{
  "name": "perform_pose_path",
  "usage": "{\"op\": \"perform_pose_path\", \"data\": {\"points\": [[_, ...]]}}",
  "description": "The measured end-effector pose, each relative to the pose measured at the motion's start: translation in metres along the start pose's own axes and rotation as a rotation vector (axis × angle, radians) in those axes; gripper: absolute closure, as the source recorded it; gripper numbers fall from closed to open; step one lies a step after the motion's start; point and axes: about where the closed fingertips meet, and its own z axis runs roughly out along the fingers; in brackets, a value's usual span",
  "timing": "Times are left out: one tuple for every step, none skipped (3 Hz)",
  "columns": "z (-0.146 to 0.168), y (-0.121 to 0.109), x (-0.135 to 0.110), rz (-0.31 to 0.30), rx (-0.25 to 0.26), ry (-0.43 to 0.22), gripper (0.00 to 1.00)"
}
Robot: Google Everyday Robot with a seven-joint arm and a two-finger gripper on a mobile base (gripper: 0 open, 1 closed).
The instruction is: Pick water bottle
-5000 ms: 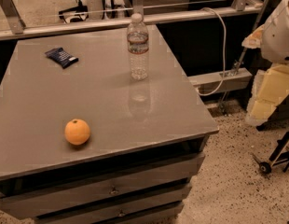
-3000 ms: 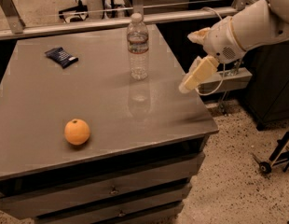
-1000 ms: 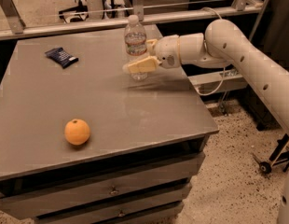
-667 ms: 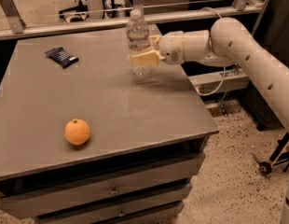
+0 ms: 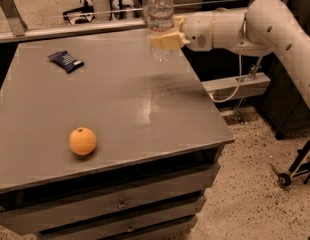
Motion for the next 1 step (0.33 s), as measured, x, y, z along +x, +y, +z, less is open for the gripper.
{"op": "perform_pose_path", "data": {"points": [[0.0001,0.0002,-0.0018,0.003,0.000,-0.001,1.00]]}}
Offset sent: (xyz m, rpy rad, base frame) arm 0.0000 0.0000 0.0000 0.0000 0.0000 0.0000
